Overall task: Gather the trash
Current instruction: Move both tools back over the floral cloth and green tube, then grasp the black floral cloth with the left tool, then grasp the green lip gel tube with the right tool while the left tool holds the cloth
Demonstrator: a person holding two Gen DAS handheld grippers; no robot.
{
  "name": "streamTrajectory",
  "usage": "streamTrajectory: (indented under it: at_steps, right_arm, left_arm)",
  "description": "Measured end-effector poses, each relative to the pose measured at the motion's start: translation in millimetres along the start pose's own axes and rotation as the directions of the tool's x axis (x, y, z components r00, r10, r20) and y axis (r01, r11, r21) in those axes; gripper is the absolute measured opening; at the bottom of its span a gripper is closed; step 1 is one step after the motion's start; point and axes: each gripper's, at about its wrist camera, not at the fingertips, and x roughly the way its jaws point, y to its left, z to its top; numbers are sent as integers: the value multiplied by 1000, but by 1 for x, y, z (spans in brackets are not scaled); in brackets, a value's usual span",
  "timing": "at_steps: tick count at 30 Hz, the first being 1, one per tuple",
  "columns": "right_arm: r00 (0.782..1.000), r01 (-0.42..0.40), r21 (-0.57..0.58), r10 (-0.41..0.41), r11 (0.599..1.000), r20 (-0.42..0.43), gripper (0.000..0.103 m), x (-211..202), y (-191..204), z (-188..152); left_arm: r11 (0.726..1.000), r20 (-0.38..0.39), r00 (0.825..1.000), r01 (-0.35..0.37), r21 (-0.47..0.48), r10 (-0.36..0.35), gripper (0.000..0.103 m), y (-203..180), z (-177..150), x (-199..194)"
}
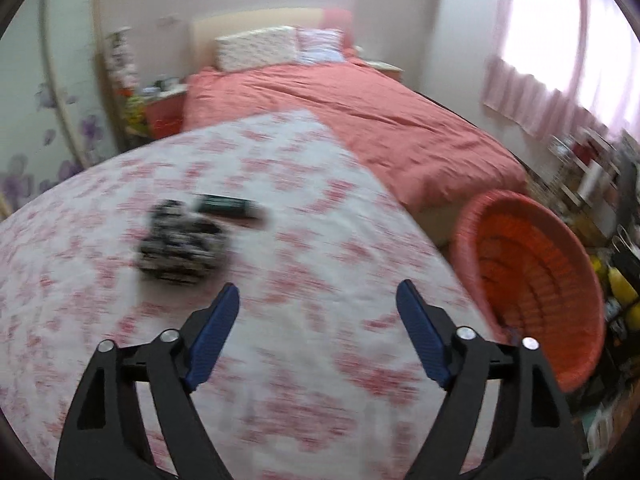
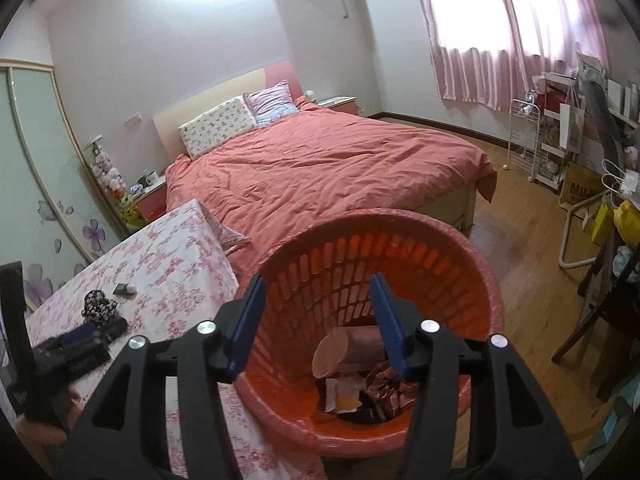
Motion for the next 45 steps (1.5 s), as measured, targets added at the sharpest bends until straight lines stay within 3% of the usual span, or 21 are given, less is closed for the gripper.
streamTrajectory:
  at_steps: [6, 12, 18, 20, 25, 28, 35, 45]
  right_arm:
    - [1000, -24, -28, 24, 999, -15, 60, 8, 20, -3]
    - [998, -48, -66, 46, 997, -37, 63, 18, 44, -6]
    - [996, -64, -113, 57, 992, -65, 64, 28, 64, -9]
    - [995, -69, -133, 59, 989, -74, 64, 31, 72, -11]
    - [993, -90, -175, 75, 980, -91, 64, 37, 91, -14]
    - [990, -112, -200, 92, 973, -108, 64, 43, 106, -17]
    - [976, -183, -248, 145, 951, -164, 65, 61, 145, -23]
    - [926, -331, -332, 236, 883, -295, 65, 119, 234, -28]
  left_arm:
    - [992, 35, 995, -91, -85, 94, 87, 51, 9, 1]
    - [983, 22, 993, -109, -148, 114, 87, 75, 13, 16]
    - [983, -15, 993, -120, -141, 119, 86, 79, 16, 40]
    - [983, -33, 993, -118, -143, 114, 79, 82, 16, 46]
    - [978, -72, 995, -80, -191, 67, 38, 93, 15, 55]
    - [981, -69, 996, -65, -183, 53, 24, 97, 13, 52]
    - [977, -53, 996, -85, -197, 76, 20, 126, 3, 35]
    - [957, -41, 991, -132, -258, 126, 20, 186, -11, 3]
